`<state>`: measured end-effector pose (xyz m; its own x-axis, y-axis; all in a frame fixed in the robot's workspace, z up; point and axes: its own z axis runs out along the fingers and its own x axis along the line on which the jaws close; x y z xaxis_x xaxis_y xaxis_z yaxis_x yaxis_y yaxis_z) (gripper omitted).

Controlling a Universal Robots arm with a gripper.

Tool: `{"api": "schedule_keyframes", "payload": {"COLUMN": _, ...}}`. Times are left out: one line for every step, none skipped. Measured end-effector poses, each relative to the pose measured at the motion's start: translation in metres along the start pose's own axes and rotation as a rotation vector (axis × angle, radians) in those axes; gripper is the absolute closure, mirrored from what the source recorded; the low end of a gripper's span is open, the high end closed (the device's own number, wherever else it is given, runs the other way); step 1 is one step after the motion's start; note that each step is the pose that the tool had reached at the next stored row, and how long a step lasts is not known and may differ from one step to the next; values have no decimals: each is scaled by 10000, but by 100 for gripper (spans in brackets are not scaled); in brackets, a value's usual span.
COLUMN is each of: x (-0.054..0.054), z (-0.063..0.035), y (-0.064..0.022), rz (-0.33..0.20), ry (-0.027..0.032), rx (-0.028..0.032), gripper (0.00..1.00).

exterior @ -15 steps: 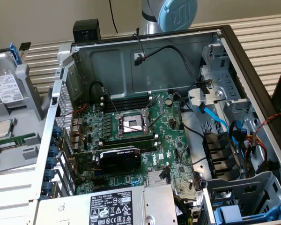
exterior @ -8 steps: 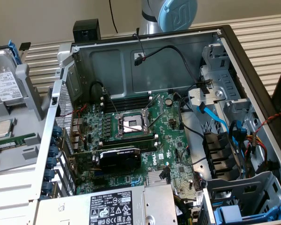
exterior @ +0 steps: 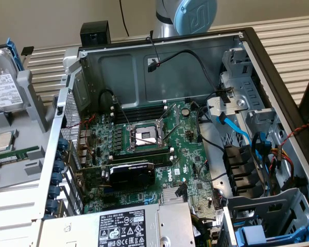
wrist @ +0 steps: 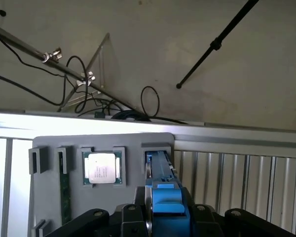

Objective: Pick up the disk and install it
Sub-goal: 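Pick up the disk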

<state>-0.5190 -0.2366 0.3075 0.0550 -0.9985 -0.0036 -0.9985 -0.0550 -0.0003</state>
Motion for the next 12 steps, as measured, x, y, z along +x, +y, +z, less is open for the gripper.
{"api": "schedule_keyframes", "payload": {"x": 0, "z": -16, "y": 0, "rz": 0, "ry": 0, "rx": 0, "gripper": 63}}
{"api": "schedule_keyframes", "payload": {"x": 0, "z": -34, "y": 0, "rz": 0, "ry": 0, "rx": 0, "gripper": 63}}
{"api": "schedule_keyframes", "payload": {"x": 0, "z": -51, "y": 0, "rz": 0, "ry": 0, "rx": 0, "gripper": 63}}
{"api": "schedule_keyframes", "payload": {"x": 0, "z": -66, "y": 0, "rz": 0, "ry": 0, "rx": 0, "gripper": 63}}
{"api": "schedule_keyframes", "payload": {"x": 0, "z": -84, "y": 0, "rz": 0, "ry": 1, "rx": -1, "gripper": 63}}
{"api": "schedule_keyframes", "payload": {"x": 0, "z": -100, "y": 0, "rz": 0, "ry": 1, "rx": -1, "gripper": 63}}
{"api": "schedule_keyframes", "payload": {"x": 0, "z": -115, "y": 0, "rz": 0, "ry": 2, "rx": 0, "gripper": 63}}
{"api": "schedule_keyframes", "payload": {"x": 0, "z": -131, "y": 0, "rz": 0, "ry": 3, "rx": 0, "gripper": 63}}
{"api": "schedule_keyframes", "payload": {"x": 0, "z": -149, "y": 0, "rz": -1, "ry": 4, "rx": 0, "gripper": 63}}
{"api": "schedule_keyframes", "payload": {"x": 0, "z": -168, "y": 0, "rz": 0, "ry": 5, "rx": -1, "gripper": 63}}
{"api": "schedule_keyframes", "payload": {"x": -1, "z": -190, "y": 0, "rz": 0, "ry": 7, "rx": -1, "gripper": 63}}
{"api": "schedule_keyframes", "payload": {"x": 0, "z": -213, "y": 0, "rz": -1, "ry": 8, "rx": -1, "gripper": 63}}
